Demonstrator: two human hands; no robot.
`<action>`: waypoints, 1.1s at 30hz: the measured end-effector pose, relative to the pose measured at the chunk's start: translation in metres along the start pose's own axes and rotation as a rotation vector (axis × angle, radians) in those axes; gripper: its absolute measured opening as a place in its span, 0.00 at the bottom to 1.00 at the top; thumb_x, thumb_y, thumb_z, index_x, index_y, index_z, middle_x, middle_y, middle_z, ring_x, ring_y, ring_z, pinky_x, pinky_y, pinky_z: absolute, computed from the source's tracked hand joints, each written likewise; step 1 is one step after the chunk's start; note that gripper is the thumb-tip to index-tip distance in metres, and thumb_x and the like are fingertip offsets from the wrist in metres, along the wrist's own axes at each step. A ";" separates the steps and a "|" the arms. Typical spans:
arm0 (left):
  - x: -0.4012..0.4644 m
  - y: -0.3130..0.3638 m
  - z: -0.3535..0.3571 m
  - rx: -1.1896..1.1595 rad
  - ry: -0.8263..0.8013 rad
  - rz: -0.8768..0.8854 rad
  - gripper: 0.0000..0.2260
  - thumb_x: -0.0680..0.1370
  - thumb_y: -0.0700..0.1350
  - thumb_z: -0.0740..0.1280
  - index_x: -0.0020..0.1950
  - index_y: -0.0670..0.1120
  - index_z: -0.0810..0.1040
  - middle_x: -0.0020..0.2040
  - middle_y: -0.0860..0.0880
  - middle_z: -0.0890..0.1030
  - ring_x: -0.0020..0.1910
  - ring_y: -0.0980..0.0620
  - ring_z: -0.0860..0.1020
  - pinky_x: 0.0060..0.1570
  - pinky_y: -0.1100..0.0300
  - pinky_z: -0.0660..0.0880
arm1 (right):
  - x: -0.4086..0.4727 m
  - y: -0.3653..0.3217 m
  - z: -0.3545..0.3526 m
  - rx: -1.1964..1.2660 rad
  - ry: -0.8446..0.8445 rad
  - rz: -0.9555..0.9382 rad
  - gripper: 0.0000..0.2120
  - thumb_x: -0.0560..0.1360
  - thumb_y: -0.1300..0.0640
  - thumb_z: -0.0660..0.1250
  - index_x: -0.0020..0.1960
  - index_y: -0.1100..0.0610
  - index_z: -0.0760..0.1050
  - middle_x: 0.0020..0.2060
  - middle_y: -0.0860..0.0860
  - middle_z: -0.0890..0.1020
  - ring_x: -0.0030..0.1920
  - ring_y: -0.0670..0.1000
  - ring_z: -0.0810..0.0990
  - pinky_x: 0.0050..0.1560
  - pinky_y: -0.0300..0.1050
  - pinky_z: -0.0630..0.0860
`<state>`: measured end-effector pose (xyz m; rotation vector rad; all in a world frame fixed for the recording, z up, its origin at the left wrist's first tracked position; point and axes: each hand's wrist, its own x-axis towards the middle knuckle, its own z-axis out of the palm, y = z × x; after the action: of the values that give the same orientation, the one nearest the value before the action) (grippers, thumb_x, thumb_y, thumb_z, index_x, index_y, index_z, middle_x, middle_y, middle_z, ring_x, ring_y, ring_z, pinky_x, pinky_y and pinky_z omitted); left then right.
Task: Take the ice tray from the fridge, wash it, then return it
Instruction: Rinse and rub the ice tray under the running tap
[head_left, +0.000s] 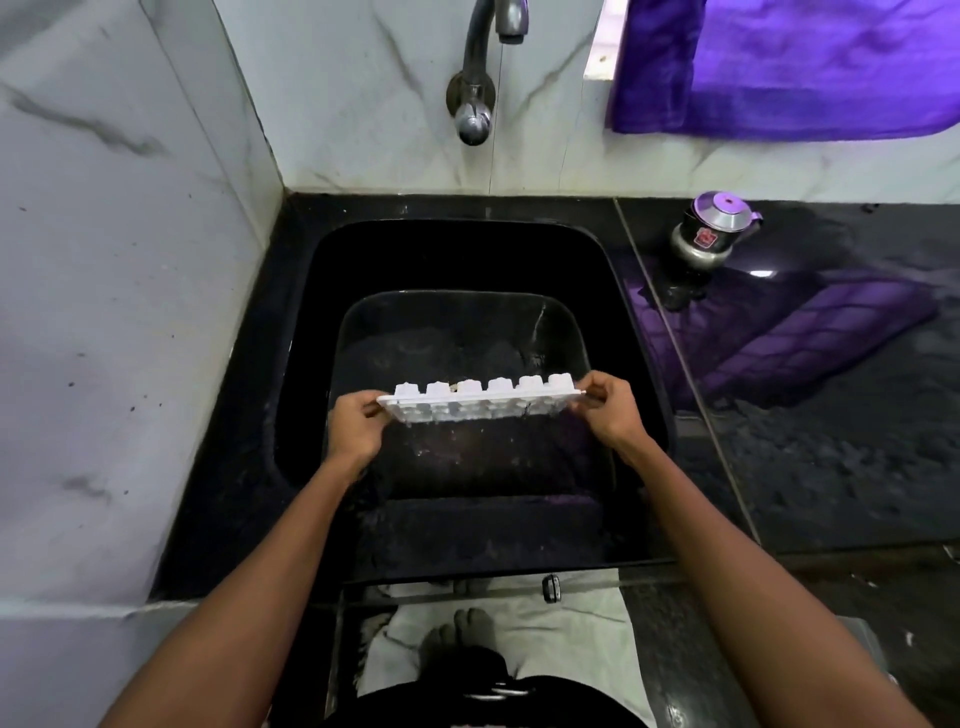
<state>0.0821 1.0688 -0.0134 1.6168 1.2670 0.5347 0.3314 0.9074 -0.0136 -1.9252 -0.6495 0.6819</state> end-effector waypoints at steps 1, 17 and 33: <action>-0.001 0.010 -0.005 0.027 0.042 0.051 0.09 0.74 0.29 0.67 0.53 0.33 0.81 0.51 0.34 0.82 0.49 0.44 0.80 0.38 0.69 0.71 | 0.000 -0.010 -0.004 0.014 0.010 -0.031 0.20 0.69 0.82 0.61 0.34 0.57 0.69 0.36 0.48 0.79 0.32 0.31 0.78 0.36 0.25 0.73; -0.020 0.039 -0.038 0.156 0.260 0.612 0.11 0.71 0.25 0.67 0.53 0.31 0.80 0.55 0.39 0.80 0.55 0.45 0.80 0.64 0.69 0.67 | -0.024 -0.066 -0.016 -0.121 0.431 -0.360 0.14 0.66 0.75 0.64 0.46 0.64 0.83 0.43 0.55 0.85 0.43 0.40 0.82 0.51 0.38 0.79; -0.023 0.030 -0.039 -0.008 0.351 0.578 0.10 0.73 0.27 0.67 0.55 0.30 0.78 0.55 0.41 0.79 0.56 0.45 0.80 0.62 0.65 0.72 | -0.037 -0.075 0.007 -0.002 0.528 -0.435 0.11 0.70 0.74 0.65 0.47 0.65 0.82 0.42 0.56 0.84 0.48 0.51 0.84 0.56 0.37 0.77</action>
<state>0.0567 1.0645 0.0347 1.9412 1.0195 1.2203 0.2896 0.9164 0.0580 -1.7749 -0.6900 -0.1011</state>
